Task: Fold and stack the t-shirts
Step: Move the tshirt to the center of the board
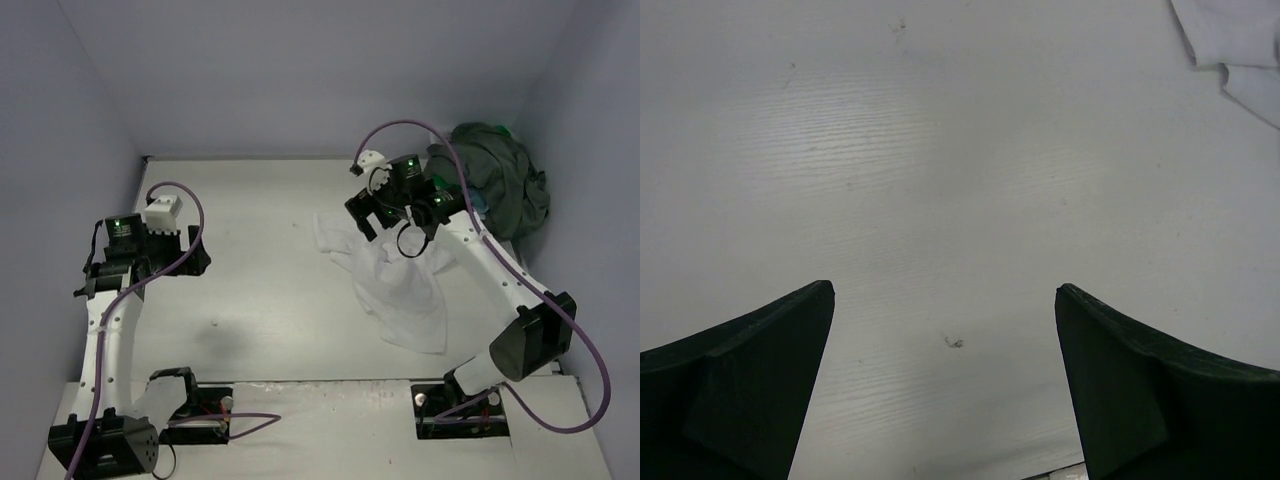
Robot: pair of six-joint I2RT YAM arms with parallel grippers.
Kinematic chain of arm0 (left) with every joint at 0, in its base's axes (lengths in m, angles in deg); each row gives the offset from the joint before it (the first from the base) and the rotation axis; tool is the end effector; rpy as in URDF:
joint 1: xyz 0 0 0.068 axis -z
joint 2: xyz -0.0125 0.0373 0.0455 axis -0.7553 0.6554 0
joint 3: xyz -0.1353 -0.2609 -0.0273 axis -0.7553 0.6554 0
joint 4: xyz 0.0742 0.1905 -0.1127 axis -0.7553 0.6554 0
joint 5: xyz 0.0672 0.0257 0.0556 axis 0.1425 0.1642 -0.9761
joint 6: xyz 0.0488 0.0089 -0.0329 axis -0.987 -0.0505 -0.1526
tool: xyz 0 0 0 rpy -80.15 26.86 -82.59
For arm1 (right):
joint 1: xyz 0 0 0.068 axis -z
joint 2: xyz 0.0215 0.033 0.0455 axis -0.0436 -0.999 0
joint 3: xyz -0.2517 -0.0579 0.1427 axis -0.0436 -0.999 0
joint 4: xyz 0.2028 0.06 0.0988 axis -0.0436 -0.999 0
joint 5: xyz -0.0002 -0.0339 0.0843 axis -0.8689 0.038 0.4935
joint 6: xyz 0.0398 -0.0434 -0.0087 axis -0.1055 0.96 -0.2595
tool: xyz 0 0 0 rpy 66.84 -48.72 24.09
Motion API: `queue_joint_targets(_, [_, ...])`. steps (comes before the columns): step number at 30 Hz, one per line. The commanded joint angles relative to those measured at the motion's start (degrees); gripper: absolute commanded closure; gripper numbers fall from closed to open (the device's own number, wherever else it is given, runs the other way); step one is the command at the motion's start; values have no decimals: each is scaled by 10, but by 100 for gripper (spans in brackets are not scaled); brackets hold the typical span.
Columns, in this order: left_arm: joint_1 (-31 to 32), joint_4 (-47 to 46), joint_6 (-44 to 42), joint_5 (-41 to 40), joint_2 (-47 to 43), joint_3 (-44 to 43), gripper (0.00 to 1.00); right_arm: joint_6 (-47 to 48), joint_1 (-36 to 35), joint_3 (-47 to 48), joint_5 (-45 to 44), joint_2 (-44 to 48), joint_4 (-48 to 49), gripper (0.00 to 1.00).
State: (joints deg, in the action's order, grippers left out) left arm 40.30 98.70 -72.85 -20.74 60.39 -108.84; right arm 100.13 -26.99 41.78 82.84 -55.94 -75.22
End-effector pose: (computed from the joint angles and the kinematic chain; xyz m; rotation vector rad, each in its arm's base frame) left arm 0.1579 0.0059 0.3482 0.0869 2.1834 -0.3828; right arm 0.2873 0.1393 0.3899 -0.8585 1.8913 0.2508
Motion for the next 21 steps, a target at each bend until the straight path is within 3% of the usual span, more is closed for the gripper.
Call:
queue_joint_targets(1, [10,-18,2,58,12,-24,14,1,-51,-22,-22,21,24,2])
queue_joint_targets(5, [78,-29,-5,37,61,-44,14,-6,-67,-39,-15,1,25,11])
queue_joint_targets(8, [176,-32,-33,-28,109,-63,14,-5,-67,-57,-9,-10,25,11])
queue_joint_targets(11, [217,-50,-54,-46,147,-91,14,5,-68,-74,-30,-36,26,12])
queue_joint_targets(21, [242,-115,-38,-11,278,-165,14,-9,-75,-99,-75,-147,12,16])
